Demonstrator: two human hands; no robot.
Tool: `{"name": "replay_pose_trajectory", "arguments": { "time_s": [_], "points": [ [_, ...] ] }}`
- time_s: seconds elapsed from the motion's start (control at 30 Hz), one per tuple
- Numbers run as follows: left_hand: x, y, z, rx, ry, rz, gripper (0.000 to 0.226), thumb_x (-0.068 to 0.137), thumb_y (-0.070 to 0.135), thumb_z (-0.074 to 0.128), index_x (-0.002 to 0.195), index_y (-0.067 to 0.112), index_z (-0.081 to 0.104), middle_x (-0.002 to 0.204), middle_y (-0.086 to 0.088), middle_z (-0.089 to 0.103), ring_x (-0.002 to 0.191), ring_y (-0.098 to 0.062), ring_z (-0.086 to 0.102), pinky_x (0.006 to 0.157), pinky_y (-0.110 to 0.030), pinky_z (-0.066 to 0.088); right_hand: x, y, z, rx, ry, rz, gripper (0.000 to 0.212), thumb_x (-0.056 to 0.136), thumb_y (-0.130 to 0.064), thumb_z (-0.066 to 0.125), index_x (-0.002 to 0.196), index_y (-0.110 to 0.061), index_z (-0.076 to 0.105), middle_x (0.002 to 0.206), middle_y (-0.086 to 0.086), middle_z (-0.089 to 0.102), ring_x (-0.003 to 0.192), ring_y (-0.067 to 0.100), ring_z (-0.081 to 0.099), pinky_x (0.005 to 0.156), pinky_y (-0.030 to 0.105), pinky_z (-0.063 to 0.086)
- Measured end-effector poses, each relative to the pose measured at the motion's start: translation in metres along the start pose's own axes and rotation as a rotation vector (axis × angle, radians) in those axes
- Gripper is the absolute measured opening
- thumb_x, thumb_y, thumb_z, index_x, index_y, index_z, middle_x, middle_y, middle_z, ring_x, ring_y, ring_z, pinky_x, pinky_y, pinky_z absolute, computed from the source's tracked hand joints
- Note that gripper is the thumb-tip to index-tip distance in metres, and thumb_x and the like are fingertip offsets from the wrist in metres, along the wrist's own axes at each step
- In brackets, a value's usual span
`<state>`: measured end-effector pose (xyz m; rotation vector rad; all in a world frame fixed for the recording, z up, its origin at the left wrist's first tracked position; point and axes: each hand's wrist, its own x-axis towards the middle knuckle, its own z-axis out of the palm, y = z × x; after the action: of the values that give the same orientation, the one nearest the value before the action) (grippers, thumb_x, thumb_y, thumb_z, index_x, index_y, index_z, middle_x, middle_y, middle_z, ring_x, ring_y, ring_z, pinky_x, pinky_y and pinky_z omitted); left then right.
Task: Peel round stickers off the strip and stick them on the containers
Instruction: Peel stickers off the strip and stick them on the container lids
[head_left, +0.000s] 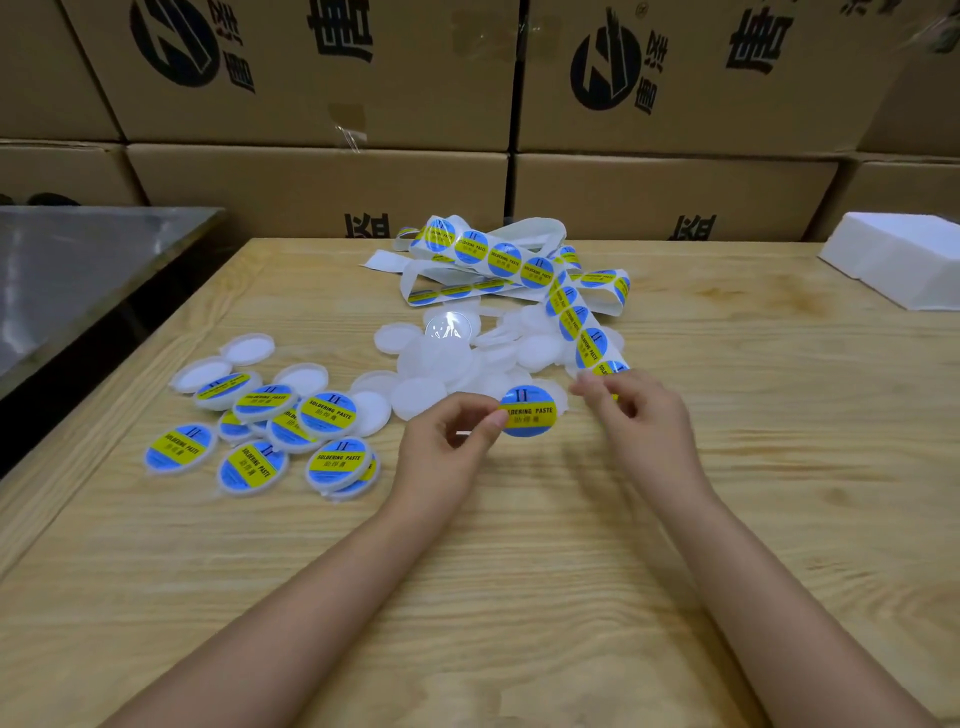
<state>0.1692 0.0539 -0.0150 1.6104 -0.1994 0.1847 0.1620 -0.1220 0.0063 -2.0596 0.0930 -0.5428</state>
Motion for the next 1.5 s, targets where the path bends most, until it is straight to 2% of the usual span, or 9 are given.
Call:
{"name": "replay_pose_trajectory", "arguments": {
  "time_s": [0.1, 0.3, 0.4, 0.63, 0.83, 1.03, 1.2, 1.33, 1.5],
  "points": [
    [0.001, 0.000, -0.001, -0.042, 0.035, -0.024, 0.015, 0.085, 0.009, 0.065, 0.078, 0.022, 0.066, 0.069, 0.014, 0.067, 0.068, -0.005, 0.060, 0.072, -0.030, 0.049, -0.009, -0.006, 0.015, 0.300, -0.213, 0.175, 0.015, 0.082, -0.032, 0.068, 0.077, -0.019, 0.073, 0.069, -0.011, 0.056, 0.067, 0.006, 0.042, 0.054, 0.009, 0.034],
    [0.000, -0.001, -0.001, 0.054, 0.058, 0.002, 0.016, 0.089, 0.014, 0.061, 0.089, 0.028, 0.067, 0.075, 0.018, 0.068, 0.074, 0.004, 0.060, 0.073, -0.018, 0.046, -0.007, 0.002, 0.024, 0.396, -0.185, 0.188, 0.010, 0.080, -0.018, 0.072, 0.071, -0.021, 0.069, 0.075, 0.005, 0.058, 0.071, 0.012, 0.047, 0.060, 0.013, 0.038],
    [-0.001, -0.002, -0.004, 0.296, 0.128, 0.123, 0.033, 0.089, 0.009, 0.058, 0.116, 0.028, 0.056, 0.089, 0.017, 0.065, 0.078, 0.003, 0.058, 0.074, -0.014, 0.044, -0.005, 0.005, 0.026, 0.454, -0.071, 0.191, 0.012, 0.082, -0.016, 0.070, 0.071, -0.021, 0.068, 0.070, -0.007, 0.064, 0.067, 0.003, 0.053, 0.064, 0.008, 0.042],
    [0.000, -0.015, -0.013, 0.998, 0.010, 0.203, 0.015, 0.077, 0.024, 0.067, 0.088, 0.014, 0.066, 0.104, -0.001, 0.055, 0.098, -0.024, 0.049, 0.081, -0.028, 0.030, -0.003, 0.012, 0.025, 0.483, 0.013, 0.181, 0.009, 0.085, -0.015, 0.067, 0.078, -0.021, 0.068, 0.078, -0.003, 0.065, 0.069, 0.003, 0.053, 0.065, 0.007, 0.042],
    [-0.004, -0.005, -0.013, 0.862, -0.023, 0.341, 0.006, 0.079, 0.017, 0.056, 0.078, 0.012, 0.059, 0.074, 0.000, 0.061, 0.076, -0.024, 0.055, 0.071, -0.026, 0.027, -0.008, 0.009, 0.027, 0.384, -0.011, -0.065, 0.033, 0.085, -0.003, 0.063, 0.095, -0.034, 0.060, 0.080, -0.009, 0.059, 0.064, 0.002, 0.047, 0.064, 0.016, 0.041],
    [-0.005, -0.003, -0.009, 0.878, -0.032, 0.542, 0.007, 0.084, 0.008, 0.051, 0.083, 0.006, 0.058, 0.076, -0.003, 0.062, 0.065, -0.026, 0.056, 0.069, -0.029, 0.030, -0.021, 0.011, 0.037, -0.151, -0.179, -0.593, 0.055, 0.082, -0.011, 0.060, 0.134, -0.024, 0.046, 0.090, -0.016, 0.058, 0.073, 0.003, 0.040, 0.073, 0.014, 0.037],
    [-0.001, -0.004, -0.007, 0.313, -0.047, 0.259, 0.024, 0.093, 0.025, 0.047, 0.116, 0.020, 0.050, 0.102, -0.002, 0.060, 0.091, -0.007, 0.055, 0.083, -0.019, 0.042, -0.022, 0.002, 0.042, 0.281, -0.192, -0.287, 0.055, 0.084, -0.004, 0.059, 0.117, -0.045, 0.043, 0.078, -0.021, 0.059, 0.067, 0.003, 0.059, 0.068, 0.014, 0.048],
    [0.003, 0.000, -0.005, -0.362, -0.104, -0.147, 0.026, 0.100, 0.010, 0.034, 0.114, 0.006, 0.056, 0.112, -0.018, 0.064, 0.103, -0.030, 0.063, 0.087, -0.037, 0.054, -0.017, 0.001, 0.043, 0.657, -0.184, 0.069, 0.058, 0.086, 0.008, 0.057, 0.125, -0.031, 0.036, 0.078, 0.000, 0.066, 0.067, 0.018, 0.069, 0.078, 0.034, 0.056],
    [0.007, 0.002, -0.012, -0.456, -0.082, -0.260, 0.024, 0.098, 0.007, 0.040, 0.101, 0.006, 0.064, 0.093, -0.010, 0.073, 0.086, -0.021, 0.070, 0.072, -0.025, 0.056, -0.016, 0.000, 0.045, 0.753, -0.226, 0.126, 0.067, 0.085, 0.009, 0.058, 0.136, -0.024, 0.028, 0.075, 0.003, 0.069, 0.065, 0.020, 0.068, 0.070, 0.036, 0.058]
  ]
}}
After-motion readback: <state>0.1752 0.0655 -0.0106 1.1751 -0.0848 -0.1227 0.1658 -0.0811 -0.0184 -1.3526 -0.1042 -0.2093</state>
